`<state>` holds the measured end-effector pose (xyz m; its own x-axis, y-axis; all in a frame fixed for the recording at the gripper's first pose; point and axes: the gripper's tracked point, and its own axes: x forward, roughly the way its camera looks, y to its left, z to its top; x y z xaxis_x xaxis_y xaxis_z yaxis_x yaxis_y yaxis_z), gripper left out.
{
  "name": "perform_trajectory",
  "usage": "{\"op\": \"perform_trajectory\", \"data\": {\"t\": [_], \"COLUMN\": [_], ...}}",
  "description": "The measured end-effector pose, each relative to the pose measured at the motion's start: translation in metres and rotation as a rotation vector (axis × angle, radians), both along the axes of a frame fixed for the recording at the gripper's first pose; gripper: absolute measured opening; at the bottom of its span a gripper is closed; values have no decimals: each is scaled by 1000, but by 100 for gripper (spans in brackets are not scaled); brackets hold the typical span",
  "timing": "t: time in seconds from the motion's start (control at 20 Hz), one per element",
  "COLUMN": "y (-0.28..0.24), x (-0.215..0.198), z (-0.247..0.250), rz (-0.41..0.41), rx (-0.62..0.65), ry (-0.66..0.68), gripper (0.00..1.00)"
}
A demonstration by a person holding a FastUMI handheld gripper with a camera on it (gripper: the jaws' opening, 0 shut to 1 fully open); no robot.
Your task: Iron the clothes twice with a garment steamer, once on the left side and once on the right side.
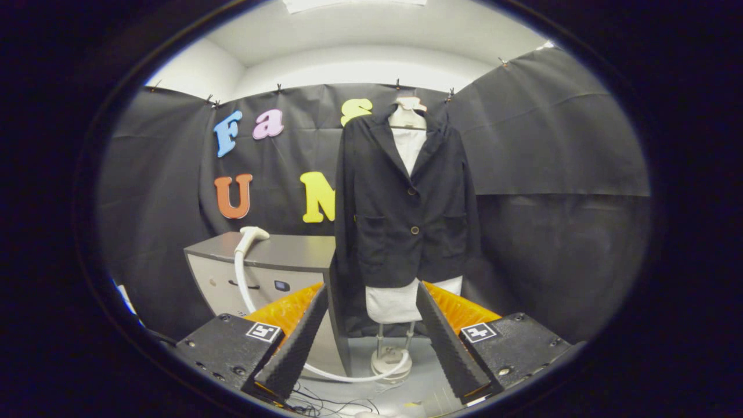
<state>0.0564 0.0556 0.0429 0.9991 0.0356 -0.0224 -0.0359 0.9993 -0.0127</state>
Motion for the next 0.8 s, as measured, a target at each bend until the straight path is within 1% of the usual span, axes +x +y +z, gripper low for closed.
{"op": "perform_trajectory", "data": {"t": [0.1, 0.25, 0.45, 0.6, 0.8], "y": [26, 68, 127, 176, 244], "x": [18, 49, 101, 134, 178], "z": [20, 44, 63, 68, 61], "rz": [37, 118, 223, 296, 370], "rx": [-11, -43, -86, -105, -130], "ry": [-6, -8, 19, 51, 110], "gripper": [98, 98, 98, 98, 98]}}
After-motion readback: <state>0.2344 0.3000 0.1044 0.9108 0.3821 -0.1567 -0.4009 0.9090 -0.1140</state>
